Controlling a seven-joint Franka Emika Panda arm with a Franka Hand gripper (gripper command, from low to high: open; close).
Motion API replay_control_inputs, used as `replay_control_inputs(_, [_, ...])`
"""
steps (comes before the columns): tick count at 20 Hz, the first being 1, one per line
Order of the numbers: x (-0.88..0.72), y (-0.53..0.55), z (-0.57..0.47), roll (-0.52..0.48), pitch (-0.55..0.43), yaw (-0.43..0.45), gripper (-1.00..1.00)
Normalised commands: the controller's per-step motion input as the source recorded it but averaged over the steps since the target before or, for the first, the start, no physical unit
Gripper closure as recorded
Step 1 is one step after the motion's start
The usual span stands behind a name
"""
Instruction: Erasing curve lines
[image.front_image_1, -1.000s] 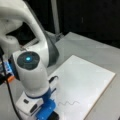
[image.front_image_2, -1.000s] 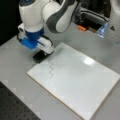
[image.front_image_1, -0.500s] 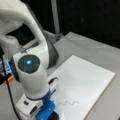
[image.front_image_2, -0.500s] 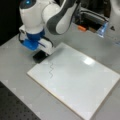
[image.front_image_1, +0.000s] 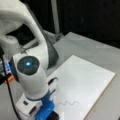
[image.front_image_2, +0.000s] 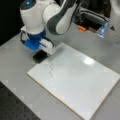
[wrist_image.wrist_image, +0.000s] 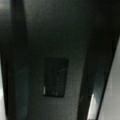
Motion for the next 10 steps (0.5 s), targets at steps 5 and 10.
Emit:
replay_control_inputs(5, [-0.06, 0.05, -0.04, 0.119, -0.004, -0.142, -1.0])
replay_control_inputs(10, [-0.03, 0.01, -0.08, 0.117, -0.032, -0.112, -1.0])
